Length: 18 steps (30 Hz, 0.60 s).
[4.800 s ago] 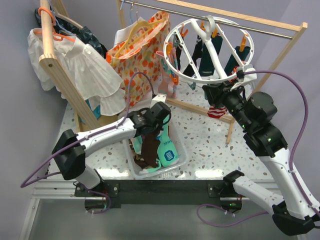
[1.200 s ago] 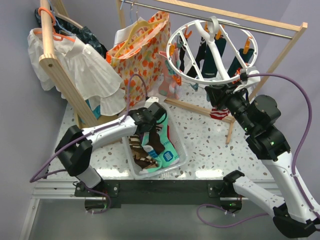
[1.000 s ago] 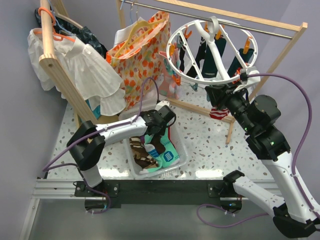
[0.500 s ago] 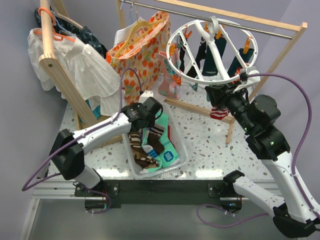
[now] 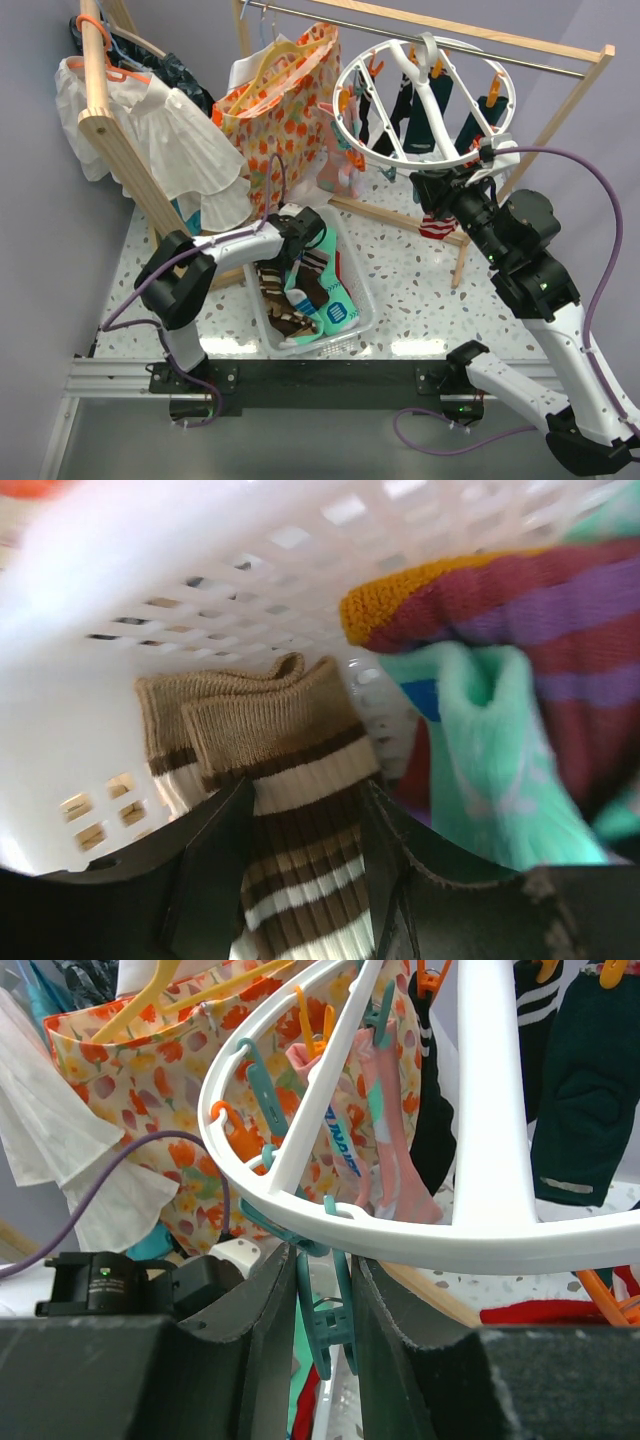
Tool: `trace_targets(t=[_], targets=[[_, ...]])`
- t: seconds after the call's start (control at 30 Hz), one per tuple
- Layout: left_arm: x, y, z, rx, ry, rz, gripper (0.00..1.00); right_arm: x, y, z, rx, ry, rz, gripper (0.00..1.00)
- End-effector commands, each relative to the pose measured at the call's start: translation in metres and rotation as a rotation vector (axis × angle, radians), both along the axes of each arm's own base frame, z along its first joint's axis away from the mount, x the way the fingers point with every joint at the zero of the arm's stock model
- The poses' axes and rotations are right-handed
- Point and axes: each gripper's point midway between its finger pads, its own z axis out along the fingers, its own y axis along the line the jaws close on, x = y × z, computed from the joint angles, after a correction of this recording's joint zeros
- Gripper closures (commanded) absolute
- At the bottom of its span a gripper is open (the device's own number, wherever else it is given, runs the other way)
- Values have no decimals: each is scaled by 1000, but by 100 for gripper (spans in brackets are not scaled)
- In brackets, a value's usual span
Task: Clip the socks to the hanger
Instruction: Adjust the sock in the bin.
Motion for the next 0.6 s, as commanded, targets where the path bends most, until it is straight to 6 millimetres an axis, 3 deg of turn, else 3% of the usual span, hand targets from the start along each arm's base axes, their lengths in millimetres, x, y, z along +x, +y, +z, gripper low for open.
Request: trace_targets(t=[0.0, 0.07, 0.13, 0.17, 0.2, 0.27, 0.3, 0.4, 0.57], targets=[[-2, 21, -9, 115, 5, 30, 48, -1, 0, -10, -24, 19, 2, 100], [-4, 25, -14, 139, 14, 31, 49, -1, 0, -9, -23, 17, 2, 100], [-4, 25, -20, 146, 22, 27, 60, 0, 0, -11, -24, 19, 2, 100], [-4, 25, -21, 146, 25, 28, 67, 0, 0, -11, -24, 19, -1, 100], [-4, 24, -21, 143, 25, 29, 86, 0, 0, -10, -24, 19, 2, 100], [-2, 18, -11, 122, -4, 21, 100, 0, -1, -10, -23, 18, -3, 100], [-1, 16, -5, 114, -24, 20, 100, -1, -1, -10, -24, 17, -3, 100], [7, 3, 30, 52, -111, 7, 100, -1, -1, -9, -25, 15, -3, 100], [15, -19, 110, -50, -287, -23, 100, -1, -1, -6, -24, 11, -2, 100]])
